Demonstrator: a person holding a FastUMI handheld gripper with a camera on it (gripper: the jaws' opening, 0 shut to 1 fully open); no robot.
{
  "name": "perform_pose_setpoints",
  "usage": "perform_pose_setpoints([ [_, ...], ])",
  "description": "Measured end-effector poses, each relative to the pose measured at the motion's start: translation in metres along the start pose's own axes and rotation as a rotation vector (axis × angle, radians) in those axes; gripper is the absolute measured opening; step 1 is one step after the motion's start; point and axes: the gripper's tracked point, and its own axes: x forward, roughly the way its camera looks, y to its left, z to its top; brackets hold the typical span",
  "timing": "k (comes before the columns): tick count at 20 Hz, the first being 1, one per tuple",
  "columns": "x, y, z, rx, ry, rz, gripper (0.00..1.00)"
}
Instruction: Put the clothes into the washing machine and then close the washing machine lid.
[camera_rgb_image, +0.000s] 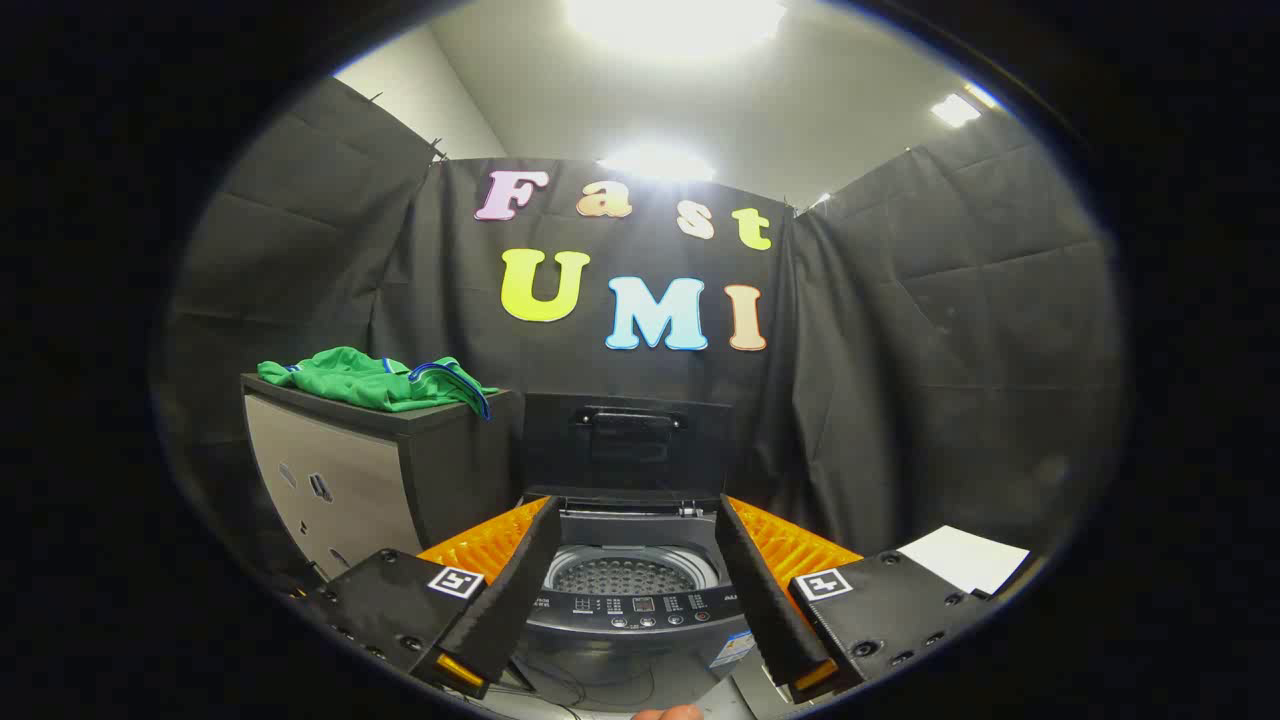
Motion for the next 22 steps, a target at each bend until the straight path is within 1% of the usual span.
perform_pose_setpoints([
  [14, -0.007, 0.006, -0.001, 0.007, 0.011, 0.015, 0.97],
  [22, -0.011, 0.004, 0.003, 0.006, 0.006, 0.006, 0.97],
])
